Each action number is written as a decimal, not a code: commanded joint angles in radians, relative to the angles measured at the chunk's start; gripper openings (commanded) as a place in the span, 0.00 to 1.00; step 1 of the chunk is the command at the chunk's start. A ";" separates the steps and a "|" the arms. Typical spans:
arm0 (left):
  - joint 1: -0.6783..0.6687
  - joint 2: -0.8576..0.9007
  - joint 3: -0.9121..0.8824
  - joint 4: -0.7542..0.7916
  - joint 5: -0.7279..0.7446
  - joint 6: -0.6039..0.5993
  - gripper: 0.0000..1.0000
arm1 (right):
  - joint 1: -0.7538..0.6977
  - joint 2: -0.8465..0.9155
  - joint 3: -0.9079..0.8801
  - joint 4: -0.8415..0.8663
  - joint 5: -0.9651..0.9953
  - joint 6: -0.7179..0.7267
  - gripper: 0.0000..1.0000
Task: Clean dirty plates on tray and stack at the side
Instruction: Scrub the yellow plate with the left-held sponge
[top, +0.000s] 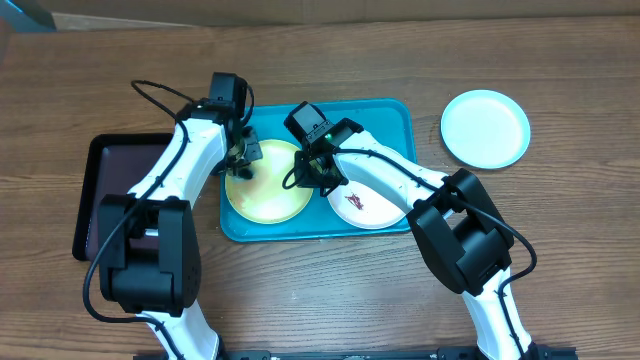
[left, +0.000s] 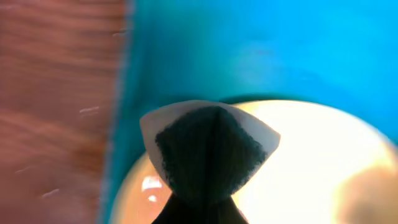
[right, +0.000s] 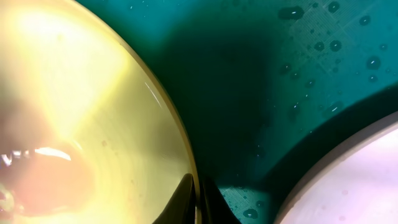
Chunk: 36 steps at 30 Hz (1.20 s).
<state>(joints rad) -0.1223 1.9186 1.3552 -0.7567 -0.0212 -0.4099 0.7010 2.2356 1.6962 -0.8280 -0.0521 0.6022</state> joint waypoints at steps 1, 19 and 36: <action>-0.010 0.043 -0.018 0.025 0.218 0.047 0.04 | -0.001 0.020 -0.013 -0.012 0.043 -0.008 0.04; 0.022 0.165 0.018 -0.161 -0.137 0.047 0.04 | -0.002 0.020 -0.013 -0.015 0.043 -0.008 0.04; 0.072 0.163 0.296 -0.340 0.162 0.145 0.04 | -0.002 0.020 -0.013 -0.008 0.044 -0.009 0.04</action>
<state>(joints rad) -0.0353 2.0708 1.6402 -1.1126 -0.0975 -0.3553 0.7105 2.2360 1.6962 -0.8261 -0.0635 0.6014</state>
